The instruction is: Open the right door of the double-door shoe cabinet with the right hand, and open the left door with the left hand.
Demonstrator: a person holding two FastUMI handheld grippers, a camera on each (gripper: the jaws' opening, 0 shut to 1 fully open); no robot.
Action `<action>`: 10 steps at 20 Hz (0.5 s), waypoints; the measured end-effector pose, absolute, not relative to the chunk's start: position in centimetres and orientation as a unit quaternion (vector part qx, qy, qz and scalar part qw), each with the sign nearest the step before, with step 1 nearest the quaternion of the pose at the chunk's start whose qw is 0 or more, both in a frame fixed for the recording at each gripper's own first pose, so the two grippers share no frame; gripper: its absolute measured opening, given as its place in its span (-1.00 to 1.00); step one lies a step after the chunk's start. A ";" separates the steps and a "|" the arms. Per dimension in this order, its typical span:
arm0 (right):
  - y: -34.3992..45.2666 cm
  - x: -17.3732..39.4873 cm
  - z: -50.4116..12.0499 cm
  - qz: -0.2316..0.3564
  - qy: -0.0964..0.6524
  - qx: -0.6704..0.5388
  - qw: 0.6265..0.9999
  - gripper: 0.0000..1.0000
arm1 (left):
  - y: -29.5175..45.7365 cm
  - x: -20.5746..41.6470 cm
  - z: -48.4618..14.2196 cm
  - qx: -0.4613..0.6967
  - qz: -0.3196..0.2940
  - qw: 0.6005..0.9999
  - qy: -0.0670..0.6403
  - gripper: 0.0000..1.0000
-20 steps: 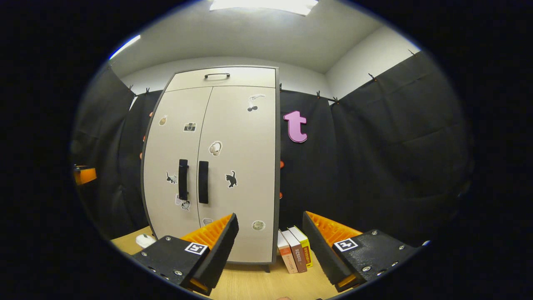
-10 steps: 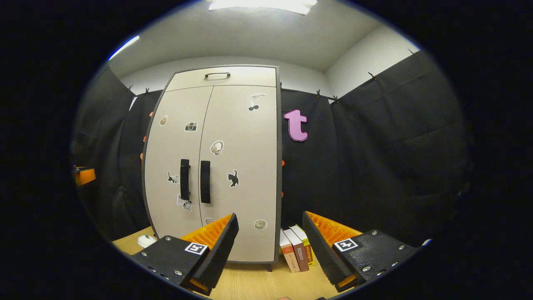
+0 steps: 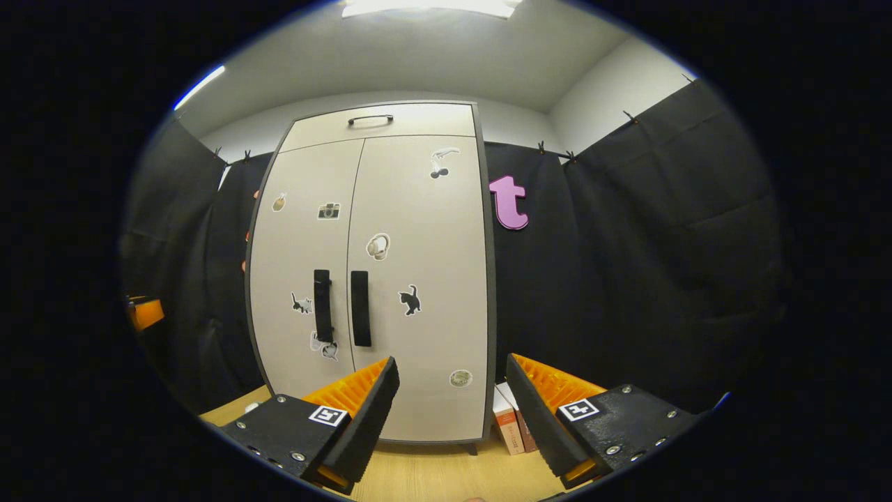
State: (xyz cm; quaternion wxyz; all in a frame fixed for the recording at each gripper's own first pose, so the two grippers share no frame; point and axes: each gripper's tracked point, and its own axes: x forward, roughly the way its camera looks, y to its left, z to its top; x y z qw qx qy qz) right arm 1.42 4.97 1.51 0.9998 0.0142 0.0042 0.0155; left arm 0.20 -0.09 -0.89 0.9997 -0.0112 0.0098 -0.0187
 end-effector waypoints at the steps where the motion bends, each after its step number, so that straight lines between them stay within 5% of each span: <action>1: 5.5 2.0 1.7 0.015 0.003 0.013 1.000 0.89 | 0.0 0.2 -1.0 -0.011 -0.020 1.000 0.010 0.93; 10: 11.5 6.9 2.2 0.055 0.017 0.010 0.998 0.89 | 0.8 0.8 -2.6 -0.011 -0.021 0.999 0.022 0.90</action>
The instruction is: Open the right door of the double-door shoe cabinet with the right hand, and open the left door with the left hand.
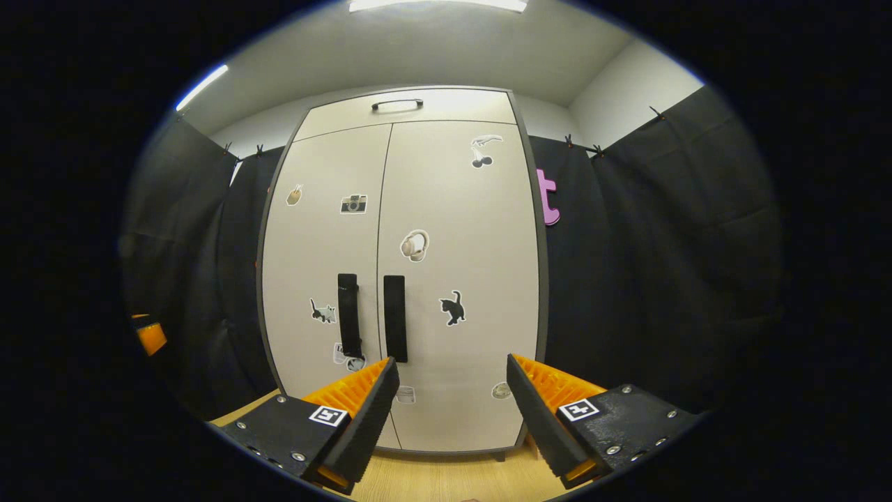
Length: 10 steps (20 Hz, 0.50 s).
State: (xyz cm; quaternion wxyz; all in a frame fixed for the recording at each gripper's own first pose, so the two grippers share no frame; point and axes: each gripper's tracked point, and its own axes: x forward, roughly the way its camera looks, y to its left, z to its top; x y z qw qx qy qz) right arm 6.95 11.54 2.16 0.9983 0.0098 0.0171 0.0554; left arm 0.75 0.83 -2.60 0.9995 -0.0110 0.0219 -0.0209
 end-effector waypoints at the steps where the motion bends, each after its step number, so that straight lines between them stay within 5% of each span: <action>1: 12.1 7.7 2.3 0.057 0.015 0.011 0.998 0.89 | 1.2 0.9 -2.7 -0.008 -0.016 1.000 0.023 0.93; 10: 16.7 15.0 2.6 0.063 0.024 0.015 0.998 0.89 | 3.2 2.0 -4.5 -0.013 -0.004 0.999 0.032 0.93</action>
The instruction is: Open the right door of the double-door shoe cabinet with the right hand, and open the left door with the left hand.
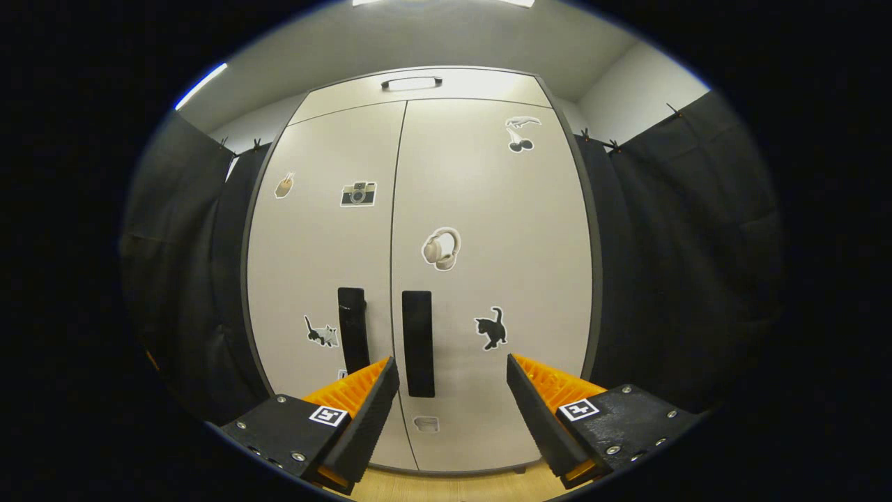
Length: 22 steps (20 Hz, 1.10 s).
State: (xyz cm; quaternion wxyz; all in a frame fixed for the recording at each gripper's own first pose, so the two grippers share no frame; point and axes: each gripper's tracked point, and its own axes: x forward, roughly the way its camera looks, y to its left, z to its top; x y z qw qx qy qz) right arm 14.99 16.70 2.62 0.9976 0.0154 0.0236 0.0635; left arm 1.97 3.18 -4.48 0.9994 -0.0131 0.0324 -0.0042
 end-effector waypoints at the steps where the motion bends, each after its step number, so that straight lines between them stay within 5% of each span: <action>1: 17.1 15.8 2.7 0.065 0.022 0.018 0.998 0.89 | 3.5 2.0 -4.5 -0.012 -0.002 0.999 0.033 0.90; 7: 19.2 20.0 1.0 0.059 0.044 0.007 0.997 0.88 | 6.0 1.5 -3.9 -0.010 0.011 0.999 0.028 0.93; 13: 20.0 22.4 -0.1 0.051 0.050 0.011 0.997 0.63 | 6.9 1.7 -4.2 -0.013 0.014 0.999 0.027 0.90; 22: 20.5 23.0 -0.8 0.051 0.053 0.016 0.997 -0.14 | 6.1 1.3 -3.8 -0.009 0.005 1.000 0.018 0.92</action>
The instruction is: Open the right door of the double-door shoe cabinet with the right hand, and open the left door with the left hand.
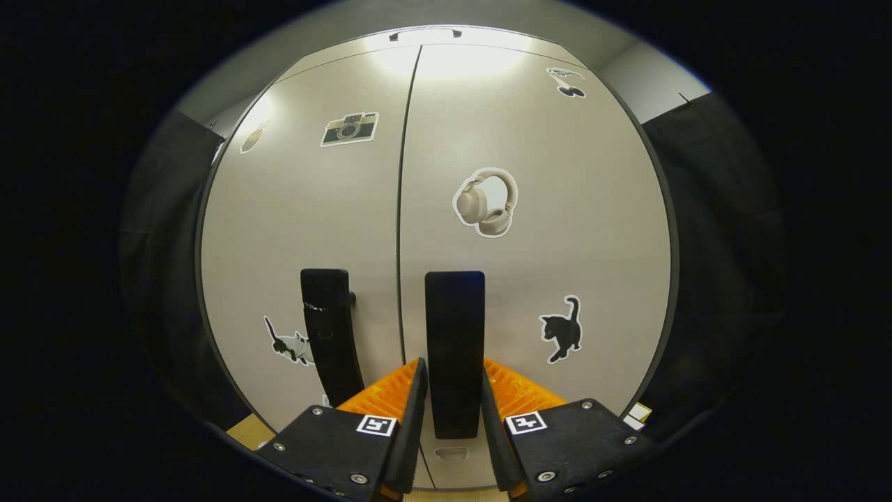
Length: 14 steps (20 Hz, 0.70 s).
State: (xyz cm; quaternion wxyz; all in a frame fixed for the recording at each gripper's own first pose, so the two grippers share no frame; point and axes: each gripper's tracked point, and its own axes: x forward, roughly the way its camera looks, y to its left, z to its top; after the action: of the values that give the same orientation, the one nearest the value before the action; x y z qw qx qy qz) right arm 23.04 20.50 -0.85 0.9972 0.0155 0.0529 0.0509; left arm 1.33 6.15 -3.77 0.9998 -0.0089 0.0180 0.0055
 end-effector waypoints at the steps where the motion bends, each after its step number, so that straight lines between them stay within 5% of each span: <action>1: 20.5 23.0 -0.9 0.054 0.053 0.022 0.997 -0.21 | 6.0 1.2 -3.8 -0.010 0.003 1.000 0.020 0.92; 14: 18.8 18.6 -0.4 0.088 0.050 0.009 0.995 -0.80 | 3.9 -2.0 -2.9 -0.016 -0.005 1.000 0.021 0.93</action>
State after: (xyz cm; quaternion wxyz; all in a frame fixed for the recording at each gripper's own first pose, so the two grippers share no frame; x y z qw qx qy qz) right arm 18.61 18.82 -0.43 0.9949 0.0092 0.0497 0.0875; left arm -1.99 3.94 -2.91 0.9996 -0.0155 0.0214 -0.0046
